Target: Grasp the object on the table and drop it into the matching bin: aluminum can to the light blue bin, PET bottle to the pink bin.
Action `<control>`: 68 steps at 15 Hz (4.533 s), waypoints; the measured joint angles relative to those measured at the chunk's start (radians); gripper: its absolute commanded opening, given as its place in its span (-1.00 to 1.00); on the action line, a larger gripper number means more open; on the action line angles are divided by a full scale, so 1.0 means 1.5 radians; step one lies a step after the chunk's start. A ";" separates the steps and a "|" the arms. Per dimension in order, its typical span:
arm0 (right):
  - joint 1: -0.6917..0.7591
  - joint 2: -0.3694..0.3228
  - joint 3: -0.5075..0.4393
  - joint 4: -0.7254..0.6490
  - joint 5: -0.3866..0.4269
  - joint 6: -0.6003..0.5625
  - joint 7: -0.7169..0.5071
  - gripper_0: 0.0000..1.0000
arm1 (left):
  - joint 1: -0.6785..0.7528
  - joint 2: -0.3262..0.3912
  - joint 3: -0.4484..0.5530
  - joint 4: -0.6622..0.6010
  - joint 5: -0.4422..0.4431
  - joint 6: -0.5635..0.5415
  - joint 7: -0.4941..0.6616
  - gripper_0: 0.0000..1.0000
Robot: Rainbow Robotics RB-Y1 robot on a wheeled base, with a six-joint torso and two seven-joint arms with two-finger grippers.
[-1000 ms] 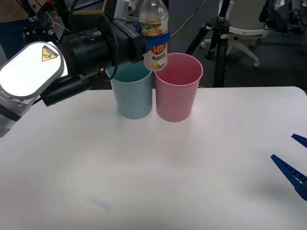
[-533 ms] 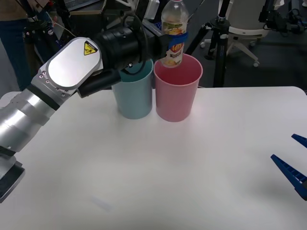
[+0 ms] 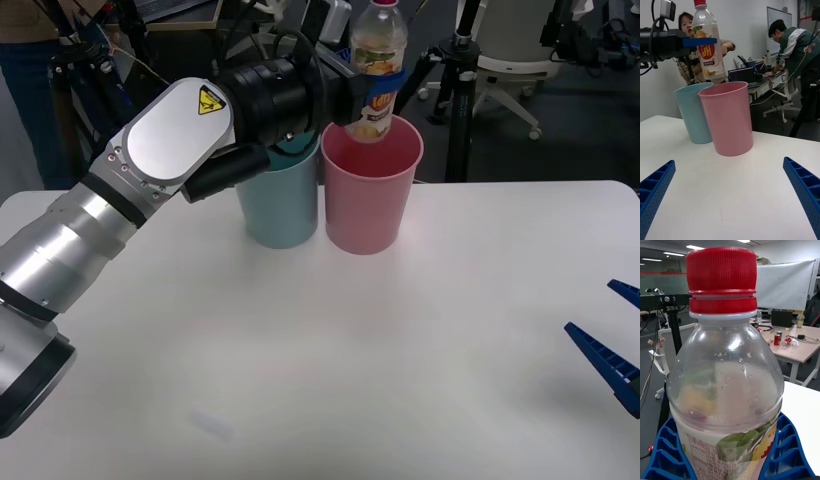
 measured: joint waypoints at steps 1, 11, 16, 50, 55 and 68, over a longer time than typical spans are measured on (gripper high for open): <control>0.000 0.000 0.000 0.000 0.000 0.000 0.000 1.00 | 0.000 -0.001 0.000 0.002 -0.002 0.000 0.001 -1.00; 0.000 0.000 0.000 0.000 0.000 0.000 0.000 1.00 | -0.034 -0.060 0.000 0.081 0.012 0.003 0.007 -1.00; 0.000 0.000 0.000 0.000 0.000 0.000 0.000 1.00 | -0.034 -0.063 0.000 0.081 0.011 0.010 0.003 1.00; 0.000 0.000 0.000 0.000 0.000 0.000 0.000 1.00 | -0.003 0.139 0.000 0.040 0.412 -0.109 -0.254 1.00; 0.000 0.000 0.000 0.000 0.000 0.000 0.000 1.00 | 0.057 0.224 0.000 -0.041 0.520 -0.110 -0.315 1.00; 0.000 0.000 0.000 0.000 0.000 0.000 0.000 1.00 | 0.396 0.360 0.261 -0.237 0.568 -0.224 -0.400 1.00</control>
